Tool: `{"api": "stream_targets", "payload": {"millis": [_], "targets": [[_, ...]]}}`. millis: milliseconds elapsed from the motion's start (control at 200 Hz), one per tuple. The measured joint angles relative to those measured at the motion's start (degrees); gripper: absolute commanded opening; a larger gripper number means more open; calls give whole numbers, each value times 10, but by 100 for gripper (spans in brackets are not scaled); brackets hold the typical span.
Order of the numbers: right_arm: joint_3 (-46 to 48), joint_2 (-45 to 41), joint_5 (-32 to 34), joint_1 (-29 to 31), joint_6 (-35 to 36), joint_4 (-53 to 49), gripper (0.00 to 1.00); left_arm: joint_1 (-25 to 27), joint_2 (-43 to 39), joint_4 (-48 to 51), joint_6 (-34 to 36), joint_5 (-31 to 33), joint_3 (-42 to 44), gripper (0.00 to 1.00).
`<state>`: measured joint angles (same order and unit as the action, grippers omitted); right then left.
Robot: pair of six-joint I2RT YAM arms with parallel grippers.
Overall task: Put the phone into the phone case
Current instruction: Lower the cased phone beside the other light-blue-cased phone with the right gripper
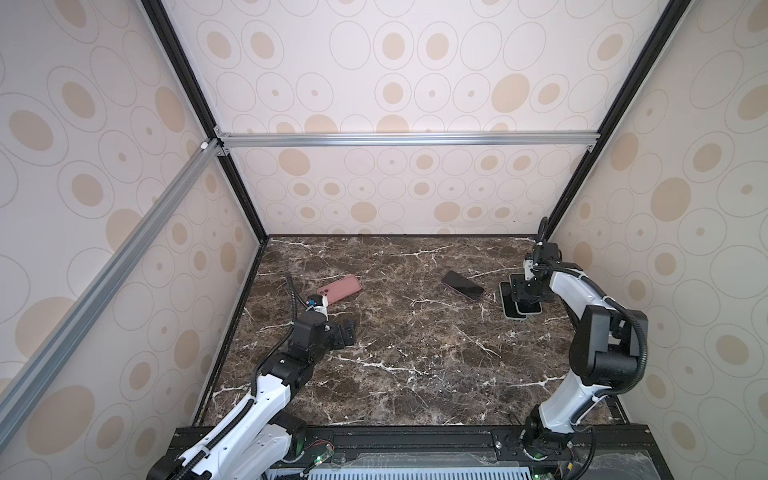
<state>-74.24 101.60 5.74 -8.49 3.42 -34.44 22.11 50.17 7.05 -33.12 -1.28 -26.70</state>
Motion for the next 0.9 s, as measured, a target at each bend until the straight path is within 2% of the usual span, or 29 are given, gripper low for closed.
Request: {"api": "stream_targets", "payload": {"millis": [365, 610, 895], "targets": [[-28, 69, 13, -47, 1, 13, 10, -2, 6, -7, 11, -7, -7, 100], [-71, 114, 34, -56, 5, 16, 11, -3, -1, -6, 15, -5, -7, 100], [-90, 145, 41, -66, 7, 14, 18, -3, -2, -6, 15, -5, -7, 100]]}}
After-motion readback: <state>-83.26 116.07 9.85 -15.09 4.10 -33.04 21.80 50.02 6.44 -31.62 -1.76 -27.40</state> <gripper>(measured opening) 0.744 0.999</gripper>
